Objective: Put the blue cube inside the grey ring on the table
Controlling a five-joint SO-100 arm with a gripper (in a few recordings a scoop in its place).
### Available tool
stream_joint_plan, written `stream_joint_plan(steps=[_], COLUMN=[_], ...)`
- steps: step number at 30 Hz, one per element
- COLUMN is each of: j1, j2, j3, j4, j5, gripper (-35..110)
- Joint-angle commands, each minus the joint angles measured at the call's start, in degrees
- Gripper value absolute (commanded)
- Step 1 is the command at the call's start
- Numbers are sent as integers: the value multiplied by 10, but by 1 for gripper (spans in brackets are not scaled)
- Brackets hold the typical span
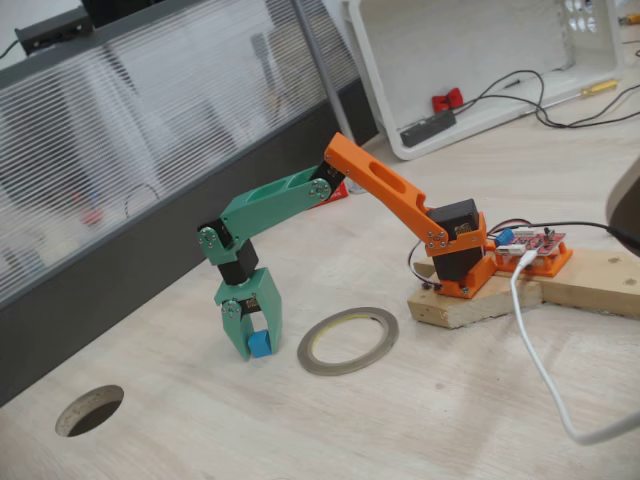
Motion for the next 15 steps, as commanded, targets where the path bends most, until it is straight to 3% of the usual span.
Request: stream_joint_plan(steps=[1,11,15], j1=[10,10,10], j2=[18,18,19], j3=[-9,-4,-10], j4=[5,6,6], j5=[1,1,1], gripper=[31,29,18])
